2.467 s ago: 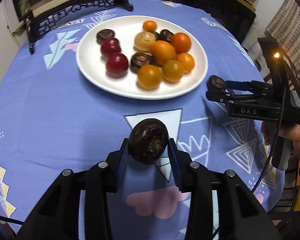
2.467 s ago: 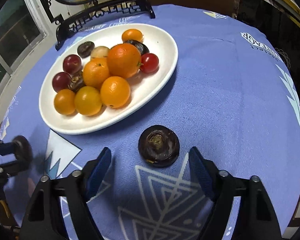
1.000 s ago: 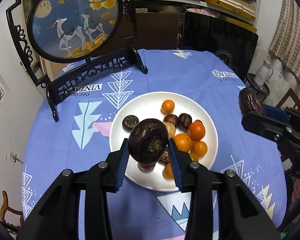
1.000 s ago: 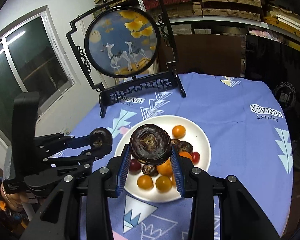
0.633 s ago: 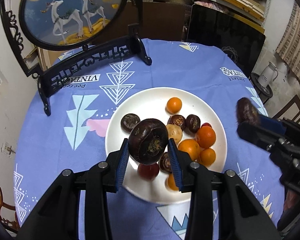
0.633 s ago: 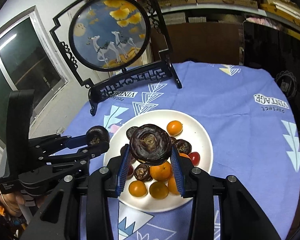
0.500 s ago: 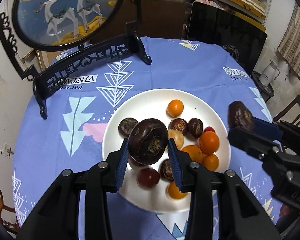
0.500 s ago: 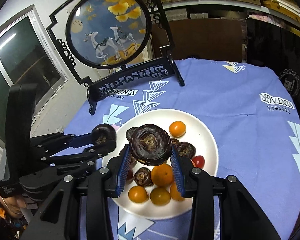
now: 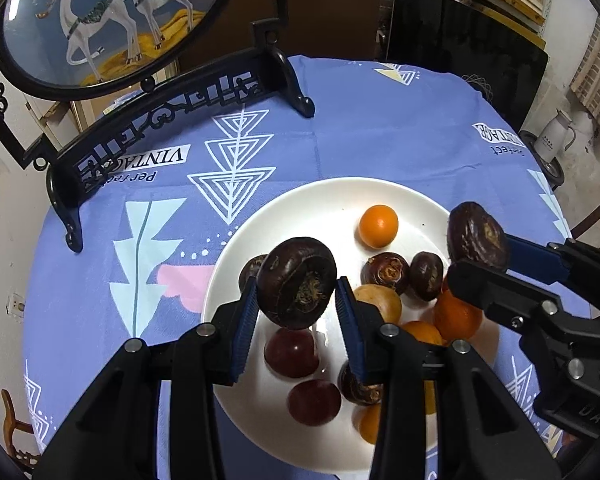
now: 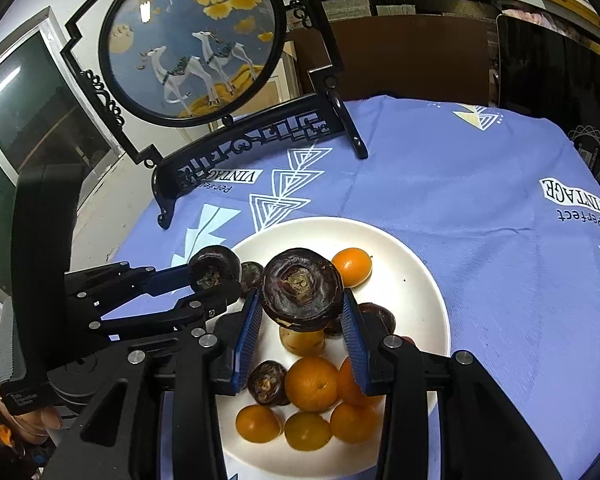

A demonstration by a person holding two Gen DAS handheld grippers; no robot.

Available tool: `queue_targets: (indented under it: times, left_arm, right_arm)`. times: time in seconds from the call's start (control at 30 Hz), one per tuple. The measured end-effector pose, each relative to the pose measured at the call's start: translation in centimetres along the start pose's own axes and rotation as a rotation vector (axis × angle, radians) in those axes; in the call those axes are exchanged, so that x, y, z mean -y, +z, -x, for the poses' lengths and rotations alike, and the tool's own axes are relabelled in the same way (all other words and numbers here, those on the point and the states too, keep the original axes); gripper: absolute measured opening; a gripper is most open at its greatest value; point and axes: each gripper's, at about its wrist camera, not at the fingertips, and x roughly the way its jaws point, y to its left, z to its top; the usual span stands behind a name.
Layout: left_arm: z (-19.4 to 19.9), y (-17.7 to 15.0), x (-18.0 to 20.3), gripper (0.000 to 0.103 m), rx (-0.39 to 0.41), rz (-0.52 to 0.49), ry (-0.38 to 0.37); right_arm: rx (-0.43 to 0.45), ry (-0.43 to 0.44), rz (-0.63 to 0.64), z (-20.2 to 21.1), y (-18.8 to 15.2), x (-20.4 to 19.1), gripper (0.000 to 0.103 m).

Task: Organize fruits

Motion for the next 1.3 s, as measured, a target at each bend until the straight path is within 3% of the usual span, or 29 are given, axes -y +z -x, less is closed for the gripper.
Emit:
queue_targets:
  times: [0.63,0.73,0.77,0.87,1.1,1.23,1.3]
  left_arm:
    - [-0.8,1.1,0.2,0.038,0.021,-0.032,0.016]
    - [-1.1,1.1,0.4,0.037,0.007,-0.046,0.012]
    - [-1.2,1.0,0.4,0.041,0.007,-0.048,0.033]
    - [-1.0,0.5,-0.4,0.058,0.003,-0.020,0.039]
    - [0.3,0.0,-1.1,0.060,0.021,0.001,0.062]
    - [2.3,-0.3,-0.8,0.076,0.072,-0.013,0.087]
    - [3.4,-0.4,-0.7,0.079,0.104,-0.014,0.097]
  right_arm:
    - [-0.012,0.003,-0.012,-1.5,1.0,0.8,0.040]
    - [-0.061,0.008,-0.012,-2.4,1.0,0.9,0.042]
    - [-0.086,-0.004,-0.014,-2.8,1.0,0.9,0.046]
    - [-0.035,-0.026,-0.043,-2.0,1.0,1.4,0.061]
    - [-0.019,-0.003,-0.060,-0.5,0.5,1.7,0.065]
    - [-0.003,0.012,-0.072,0.7,-0.2,1.6,0.067]
    - [0.011,0.019,-0.078,1.6,-0.7,1.6,0.069]
